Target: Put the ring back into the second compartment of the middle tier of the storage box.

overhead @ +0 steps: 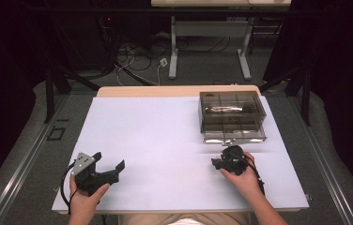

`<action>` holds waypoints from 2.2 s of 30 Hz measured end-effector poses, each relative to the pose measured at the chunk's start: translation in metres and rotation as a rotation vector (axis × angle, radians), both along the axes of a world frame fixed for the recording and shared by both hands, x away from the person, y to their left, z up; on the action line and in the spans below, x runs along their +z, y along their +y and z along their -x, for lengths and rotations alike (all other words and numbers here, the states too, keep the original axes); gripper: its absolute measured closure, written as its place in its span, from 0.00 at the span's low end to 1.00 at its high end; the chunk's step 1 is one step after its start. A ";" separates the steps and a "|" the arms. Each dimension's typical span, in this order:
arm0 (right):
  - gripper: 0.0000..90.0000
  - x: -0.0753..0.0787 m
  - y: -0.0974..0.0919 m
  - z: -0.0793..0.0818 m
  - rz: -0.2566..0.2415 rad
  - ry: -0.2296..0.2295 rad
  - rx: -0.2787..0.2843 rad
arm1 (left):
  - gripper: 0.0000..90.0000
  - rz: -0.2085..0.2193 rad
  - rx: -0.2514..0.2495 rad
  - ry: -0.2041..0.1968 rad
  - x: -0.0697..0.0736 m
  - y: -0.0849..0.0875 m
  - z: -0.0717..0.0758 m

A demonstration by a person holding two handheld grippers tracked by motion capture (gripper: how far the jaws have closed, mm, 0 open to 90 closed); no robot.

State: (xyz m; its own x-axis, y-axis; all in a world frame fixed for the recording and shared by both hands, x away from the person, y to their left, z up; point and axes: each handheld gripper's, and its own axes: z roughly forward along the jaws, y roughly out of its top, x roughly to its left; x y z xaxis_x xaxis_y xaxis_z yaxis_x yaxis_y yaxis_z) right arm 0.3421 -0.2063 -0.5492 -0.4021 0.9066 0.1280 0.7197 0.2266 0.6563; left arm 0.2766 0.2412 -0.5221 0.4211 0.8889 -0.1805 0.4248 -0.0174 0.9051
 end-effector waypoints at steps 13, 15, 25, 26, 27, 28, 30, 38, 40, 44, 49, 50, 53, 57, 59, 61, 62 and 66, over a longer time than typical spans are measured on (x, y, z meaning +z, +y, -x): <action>0.64 -0.002 0.002 -0.001 0.003 0.007 -0.006 | 0.02 -0.001 0.000 0.001 0.000 0.000 0.000; 0.65 -0.002 0.002 -0.001 0.007 0.001 -0.005 | 0.02 -0.007 -0.004 0.003 0.000 0.001 0.000; 0.72 -0.003 0.001 -0.001 0.013 -0.007 -0.006 | 0.02 0.002 0.001 0.005 0.000 0.001 0.000; 0.73 -0.003 0.001 -0.001 0.014 -0.007 -0.005 | 0.02 0.002 0.000 0.005 0.000 0.001 0.000; 0.74 -0.003 0.001 -0.001 0.015 -0.006 -0.008 | 0.02 0.004 0.001 0.005 0.000 0.001 0.000; 0.74 -0.003 0.002 -0.001 0.018 -0.008 -0.006 | 0.02 0.004 0.001 0.005 0.000 0.001 0.000; 0.74 -0.003 0.001 -0.001 0.025 -0.007 0.001 | 0.02 0.004 0.001 0.005 0.000 0.001 0.000; 0.75 -0.003 0.001 -0.001 0.023 -0.008 0.000 | 0.02 0.003 -0.002 0.007 -0.001 0.002 -0.001; 0.75 -0.003 0.001 -0.001 0.022 -0.008 0.000 | 0.02 0.004 -0.001 0.006 -0.001 0.002 -0.001; 0.75 -0.003 0.001 -0.001 0.022 -0.011 0.002 | 0.02 0.000 -0.004 0.008 0.000 0.003 -0.001; 0.75 -0.002 0.001 -0.001 0.019 -0.007 0.002 | 0.02 0.007 -0.001 0.008 -0.001 0.002 -0.001; 0.75 -0.002 0.001 -0.001 0.016 -0.005 0.005 | 0.02 0.007 -0.001 0.007 -0.001 0.002 -0.001; 0.75 -0.002 0.002 0.000 0.012 -0.008 0.002 | 0.02 0.009 0.001 0.009 -0.001 0.002 -0.001; 0.75 -0.002 0.001 0.000 0.005 -0.010 -0.001 | 0.02 0.011 0.002 0.010 -0.001 0.002 -0.001; 0.75 -0.001 0.001 0.000 0.002 -0.005 -0.002 | 0.02 0.010 0.001 0.009 -0.001 0.002 -0.001; 0.76 -0.001 0.001 0.000 0.002 -0.012 -0.002 | 0.02 0.012 0.001 0.010 -0.001 0.002 -0.001; 0.76 -0.001 0.000 0.000 0.006 -0.015 0.002 | 0.02 0.010 0.001 0.009 -0.001 0.002 -0.001; 0.76 0.000 -0.001 0.001 -0.007 -0.012 -0.006 | 0.02 0.012 0.002 0.009 -0.001 0.003 -0.001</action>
State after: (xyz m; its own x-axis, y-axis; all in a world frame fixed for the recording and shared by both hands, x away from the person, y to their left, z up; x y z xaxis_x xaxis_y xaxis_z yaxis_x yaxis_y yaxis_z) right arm 0.3415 -0.2068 -0.5488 -0.3984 0.9080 0.1297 0.7134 0.2178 0.6661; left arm 0.2773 0.2438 -0.5230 0.4175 0.8876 -0.1948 0.4331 -0.0060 0.9013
